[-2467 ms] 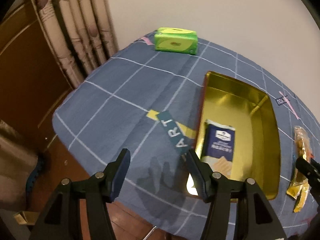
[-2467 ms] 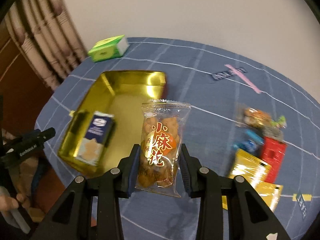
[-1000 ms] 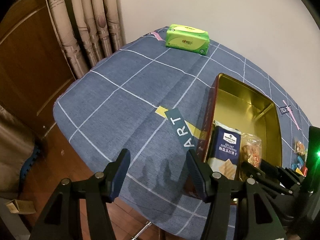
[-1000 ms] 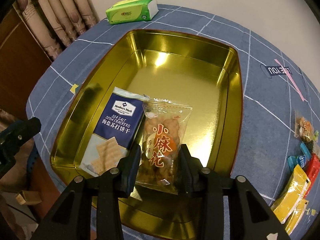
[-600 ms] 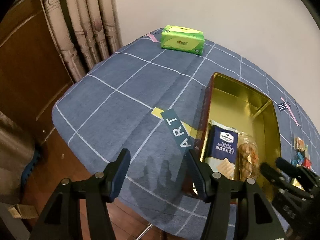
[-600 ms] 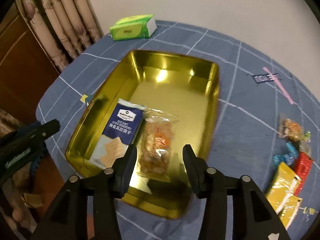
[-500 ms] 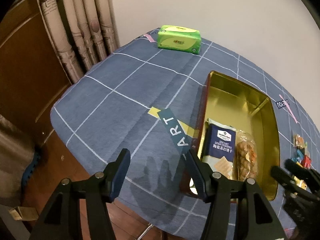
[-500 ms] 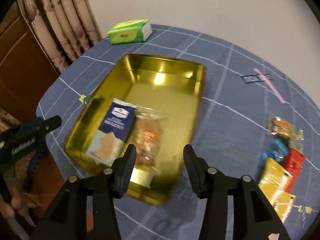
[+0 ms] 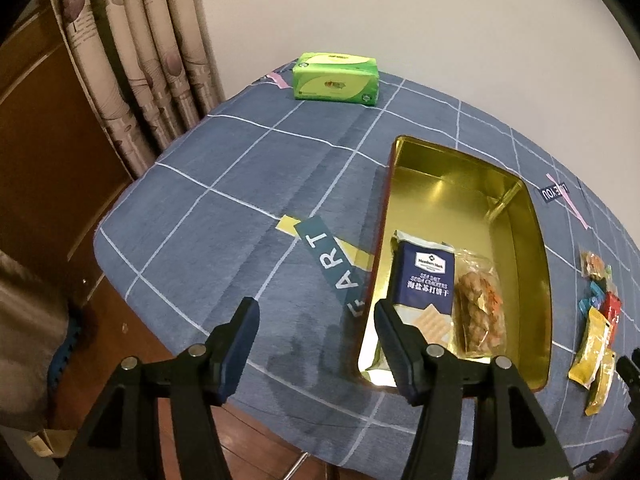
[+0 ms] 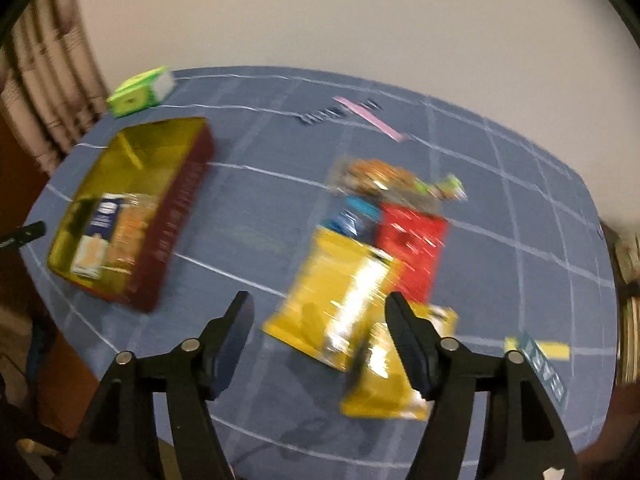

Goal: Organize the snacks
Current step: 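Return both tools to the snack pile and grasp a large yellow bag with the right tool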

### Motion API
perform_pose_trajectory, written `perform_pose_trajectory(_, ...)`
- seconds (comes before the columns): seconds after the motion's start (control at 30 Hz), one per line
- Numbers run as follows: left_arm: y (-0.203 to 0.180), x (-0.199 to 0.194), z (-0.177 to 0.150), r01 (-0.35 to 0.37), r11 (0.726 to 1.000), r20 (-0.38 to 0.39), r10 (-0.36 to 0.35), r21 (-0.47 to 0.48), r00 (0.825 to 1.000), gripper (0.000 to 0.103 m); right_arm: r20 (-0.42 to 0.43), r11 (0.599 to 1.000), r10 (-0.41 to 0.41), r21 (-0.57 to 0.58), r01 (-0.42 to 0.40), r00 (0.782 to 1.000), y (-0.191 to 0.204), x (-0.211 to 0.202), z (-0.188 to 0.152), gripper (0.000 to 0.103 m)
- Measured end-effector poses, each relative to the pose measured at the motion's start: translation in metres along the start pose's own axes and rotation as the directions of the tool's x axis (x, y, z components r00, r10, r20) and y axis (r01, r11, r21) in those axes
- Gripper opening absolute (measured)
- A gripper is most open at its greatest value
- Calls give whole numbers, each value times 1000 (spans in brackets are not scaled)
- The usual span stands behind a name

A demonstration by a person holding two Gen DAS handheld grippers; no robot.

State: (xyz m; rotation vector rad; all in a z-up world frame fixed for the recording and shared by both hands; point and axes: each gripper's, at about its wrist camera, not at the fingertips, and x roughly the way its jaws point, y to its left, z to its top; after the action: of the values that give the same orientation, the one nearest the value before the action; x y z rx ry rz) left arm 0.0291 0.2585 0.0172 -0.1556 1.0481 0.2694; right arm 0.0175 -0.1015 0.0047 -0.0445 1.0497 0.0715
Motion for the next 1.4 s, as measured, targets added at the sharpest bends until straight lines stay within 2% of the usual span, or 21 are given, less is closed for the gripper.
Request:
perform_pose_trajectory(0.07,-2,0,-1,-2,1000,-3,2,8,1000,63,-15,999,-21,38,22,1000,-19,2,-10,73)
perform_pose_trajectory(0.3,-13,-1,-5,0,998,0,0,55,1000,67,-88,990,-59,123,69,994,-57,21,-39,73)
perform_pose_trajectory(0.47,-18,0,-12,16,998,-31,-14,66,999,67,-135,988,-34,145,54,990,-61,39,-50,74)
perform_pose_trajectory(0.87,-37,-15,-29,22,992,-48,-16,128,999,67,-136,988,3,153,19,991,-60,55,-56,74)
perform_pose_trajectory(1.0,-50,-14,-30,20,986,-56,-11,164,998,67,-125,990,0,139,17,992,-57,57,-59,70)
perform_pose_trajectory(1.07,-59,-15,-29,25,983,-52,-16,184,999,67,-116,992,-10,126,25,993,-56,55,-60,62)
perform_pose_trajectory(1.13,-67,-16,-27,34,980,-52,-25,197,998,67,-106,991,-12,130,26,994,-59,54,-60,58)
perform_pose_trajectory(1.4,-123,-25,-31,117,948,-61,-104,295,993,67,-97,991,-4,133,17,995,-71,51,-62,54)
